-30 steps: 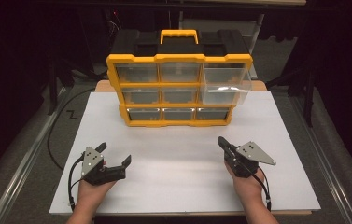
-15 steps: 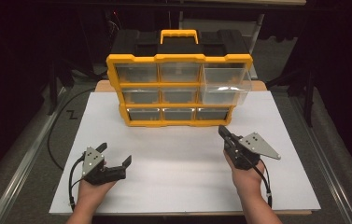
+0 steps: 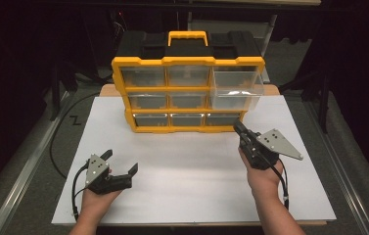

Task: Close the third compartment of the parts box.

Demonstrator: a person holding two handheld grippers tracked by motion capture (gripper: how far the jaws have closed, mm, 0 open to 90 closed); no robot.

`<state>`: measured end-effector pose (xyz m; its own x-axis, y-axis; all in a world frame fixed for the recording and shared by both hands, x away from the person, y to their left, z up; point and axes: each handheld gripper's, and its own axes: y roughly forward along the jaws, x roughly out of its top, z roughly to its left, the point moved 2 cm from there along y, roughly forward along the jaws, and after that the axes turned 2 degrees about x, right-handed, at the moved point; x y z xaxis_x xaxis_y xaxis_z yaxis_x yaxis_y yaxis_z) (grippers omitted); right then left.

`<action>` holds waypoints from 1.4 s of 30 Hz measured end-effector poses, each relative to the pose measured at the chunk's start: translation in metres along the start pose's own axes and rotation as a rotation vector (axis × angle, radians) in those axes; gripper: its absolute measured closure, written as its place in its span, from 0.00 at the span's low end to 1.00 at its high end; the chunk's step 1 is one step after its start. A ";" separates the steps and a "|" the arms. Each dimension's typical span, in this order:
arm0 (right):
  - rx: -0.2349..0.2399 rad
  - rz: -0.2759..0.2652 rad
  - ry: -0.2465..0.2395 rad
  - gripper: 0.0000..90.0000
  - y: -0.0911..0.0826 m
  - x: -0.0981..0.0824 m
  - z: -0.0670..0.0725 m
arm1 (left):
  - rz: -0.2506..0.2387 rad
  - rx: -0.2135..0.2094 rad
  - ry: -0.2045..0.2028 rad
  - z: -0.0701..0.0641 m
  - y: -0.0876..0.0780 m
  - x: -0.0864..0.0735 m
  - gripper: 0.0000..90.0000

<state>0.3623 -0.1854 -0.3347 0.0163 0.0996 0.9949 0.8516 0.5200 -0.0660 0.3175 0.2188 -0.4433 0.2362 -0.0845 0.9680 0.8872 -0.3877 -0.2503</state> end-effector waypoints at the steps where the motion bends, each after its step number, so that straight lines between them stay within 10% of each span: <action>1: 0.000 0.000 0.000 1.00 0.000 0.000 0.000 | -0.001 0.000 0.000 0.000 0.000 0.000 0.00; 42: -0.051 -0.056 0.010 1.00 0.018 0.063 -0.014 | -0.015 -0.013 0.004 -0.001 0.000 0.003 0.00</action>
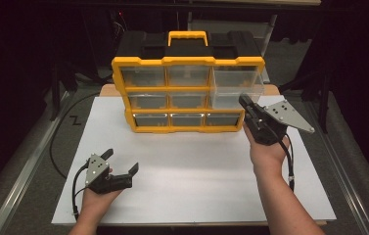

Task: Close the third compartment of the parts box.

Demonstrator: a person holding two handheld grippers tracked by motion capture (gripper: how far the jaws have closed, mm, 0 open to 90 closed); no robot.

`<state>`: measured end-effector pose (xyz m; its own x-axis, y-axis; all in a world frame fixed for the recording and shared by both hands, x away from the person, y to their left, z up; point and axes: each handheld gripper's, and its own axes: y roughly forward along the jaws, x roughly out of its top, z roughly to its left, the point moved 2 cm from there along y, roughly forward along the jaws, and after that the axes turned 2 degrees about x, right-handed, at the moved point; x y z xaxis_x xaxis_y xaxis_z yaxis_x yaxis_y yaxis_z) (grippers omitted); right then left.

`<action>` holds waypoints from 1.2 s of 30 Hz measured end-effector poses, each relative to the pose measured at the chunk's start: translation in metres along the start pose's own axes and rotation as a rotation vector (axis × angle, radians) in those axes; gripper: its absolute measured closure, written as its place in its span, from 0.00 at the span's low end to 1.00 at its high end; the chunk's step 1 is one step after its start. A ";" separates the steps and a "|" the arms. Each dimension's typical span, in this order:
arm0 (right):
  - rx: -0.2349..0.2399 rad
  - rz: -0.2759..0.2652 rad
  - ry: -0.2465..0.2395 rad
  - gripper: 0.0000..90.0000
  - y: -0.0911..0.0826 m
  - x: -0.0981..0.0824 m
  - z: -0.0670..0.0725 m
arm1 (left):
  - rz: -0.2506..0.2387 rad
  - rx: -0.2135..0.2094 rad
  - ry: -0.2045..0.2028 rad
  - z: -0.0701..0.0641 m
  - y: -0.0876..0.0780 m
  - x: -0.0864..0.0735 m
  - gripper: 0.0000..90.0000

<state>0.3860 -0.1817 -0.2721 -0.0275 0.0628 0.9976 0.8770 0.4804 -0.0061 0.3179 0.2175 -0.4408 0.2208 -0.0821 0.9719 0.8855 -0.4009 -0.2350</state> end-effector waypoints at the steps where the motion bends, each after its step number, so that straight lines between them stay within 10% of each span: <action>1: -0.001 0.000 -0.003 1.00 0.001 0.001 0.000 | 0.001 0.000 0.000 0.000 0.000 0.000 0.00; 36: -0.048 0.043 -0.034 1.00 0.026 0.006 -0.003 | -0.001 -0.009 -0.001 -0.001 0.002 0.000 0.00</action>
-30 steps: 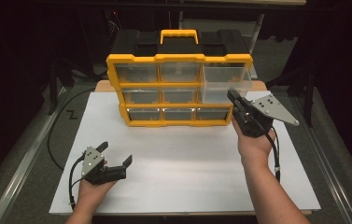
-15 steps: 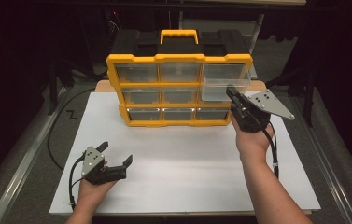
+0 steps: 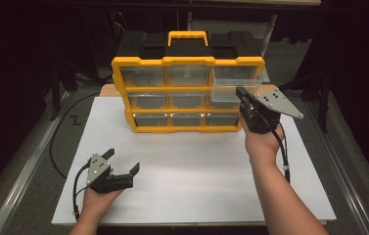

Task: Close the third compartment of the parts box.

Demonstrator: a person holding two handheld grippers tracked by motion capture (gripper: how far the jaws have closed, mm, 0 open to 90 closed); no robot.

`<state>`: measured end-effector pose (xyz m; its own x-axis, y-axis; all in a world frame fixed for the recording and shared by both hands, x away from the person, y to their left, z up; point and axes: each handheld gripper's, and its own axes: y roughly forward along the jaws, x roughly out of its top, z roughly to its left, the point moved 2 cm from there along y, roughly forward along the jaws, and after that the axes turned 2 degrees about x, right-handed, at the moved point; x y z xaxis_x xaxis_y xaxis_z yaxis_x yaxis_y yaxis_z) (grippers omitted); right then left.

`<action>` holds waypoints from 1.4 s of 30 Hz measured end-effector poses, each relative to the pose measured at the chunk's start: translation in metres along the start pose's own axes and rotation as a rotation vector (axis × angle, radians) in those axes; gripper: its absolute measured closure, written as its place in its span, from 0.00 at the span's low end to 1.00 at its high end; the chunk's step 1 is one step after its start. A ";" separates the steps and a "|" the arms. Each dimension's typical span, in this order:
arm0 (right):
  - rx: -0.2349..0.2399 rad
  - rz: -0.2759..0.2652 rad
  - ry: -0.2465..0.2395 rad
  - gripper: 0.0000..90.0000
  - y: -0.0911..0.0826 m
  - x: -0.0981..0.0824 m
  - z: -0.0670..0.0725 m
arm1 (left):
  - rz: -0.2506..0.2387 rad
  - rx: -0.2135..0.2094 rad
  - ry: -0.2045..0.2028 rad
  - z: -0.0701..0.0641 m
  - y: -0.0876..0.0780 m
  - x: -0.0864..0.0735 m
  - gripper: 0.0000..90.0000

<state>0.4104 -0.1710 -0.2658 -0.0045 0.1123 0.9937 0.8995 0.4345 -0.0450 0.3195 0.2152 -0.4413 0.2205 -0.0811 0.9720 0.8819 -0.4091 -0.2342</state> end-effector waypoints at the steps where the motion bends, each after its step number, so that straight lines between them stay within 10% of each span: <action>1: -0.005 0.004 -0.002 1.00 0.002 0.000 -0.001 | -0.001 -0.001 0.000 0.000 0.000 0.000 0.00; 42: -0.082 0.069 -0.038 1.00 0.051 0.008 -0.005 | -0.012 -0.014 -0.015 0.002 0.000 0.001 0.00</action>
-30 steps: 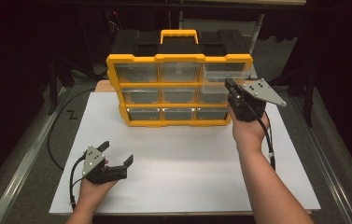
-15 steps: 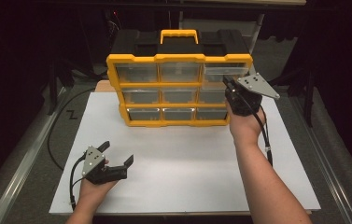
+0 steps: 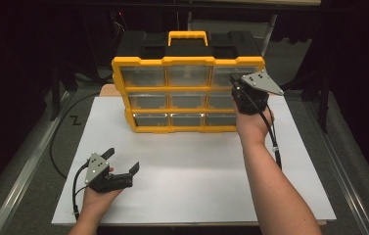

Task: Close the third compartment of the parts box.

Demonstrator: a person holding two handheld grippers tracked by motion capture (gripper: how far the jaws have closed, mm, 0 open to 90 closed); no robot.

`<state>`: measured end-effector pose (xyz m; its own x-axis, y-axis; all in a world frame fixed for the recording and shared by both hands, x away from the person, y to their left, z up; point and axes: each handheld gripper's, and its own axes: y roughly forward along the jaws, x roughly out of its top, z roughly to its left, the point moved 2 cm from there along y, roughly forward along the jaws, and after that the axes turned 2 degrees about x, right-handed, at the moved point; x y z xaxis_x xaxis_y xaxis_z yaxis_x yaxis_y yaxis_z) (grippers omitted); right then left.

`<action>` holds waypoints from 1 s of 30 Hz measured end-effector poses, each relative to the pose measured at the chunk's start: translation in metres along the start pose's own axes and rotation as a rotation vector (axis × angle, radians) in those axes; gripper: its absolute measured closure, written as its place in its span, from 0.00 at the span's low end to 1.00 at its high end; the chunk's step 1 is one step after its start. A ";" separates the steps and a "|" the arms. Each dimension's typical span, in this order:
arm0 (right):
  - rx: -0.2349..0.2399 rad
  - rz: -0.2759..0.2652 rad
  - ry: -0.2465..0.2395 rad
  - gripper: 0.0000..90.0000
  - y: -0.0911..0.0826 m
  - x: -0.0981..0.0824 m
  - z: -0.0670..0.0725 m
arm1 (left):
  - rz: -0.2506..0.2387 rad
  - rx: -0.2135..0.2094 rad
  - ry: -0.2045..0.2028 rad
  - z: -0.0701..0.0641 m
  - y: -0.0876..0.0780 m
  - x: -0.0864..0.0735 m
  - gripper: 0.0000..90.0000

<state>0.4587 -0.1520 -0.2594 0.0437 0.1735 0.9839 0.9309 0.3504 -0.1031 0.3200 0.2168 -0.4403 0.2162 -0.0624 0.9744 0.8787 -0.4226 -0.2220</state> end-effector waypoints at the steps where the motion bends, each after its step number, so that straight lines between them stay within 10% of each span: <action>1: -0.002 0.005 0.000 1.00 0.001 0.000 0.000 | -0.001 0.000 -0.001 0.000 0.000 0.000 0.00; 30: 0.012 0.023 0.024 1.00 0.008 0.003 -0.001 | -0.003 0.000 -0.004 0.001 0.000 0.000 0.00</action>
<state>0.4662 -0.1494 -0.2569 0.0735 0.1593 0.9845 0.9253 0.3573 -0.1269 0.3207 0.2181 -0.4401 0.2156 -0.0572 0.9748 0.8792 -0.4229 -0.2193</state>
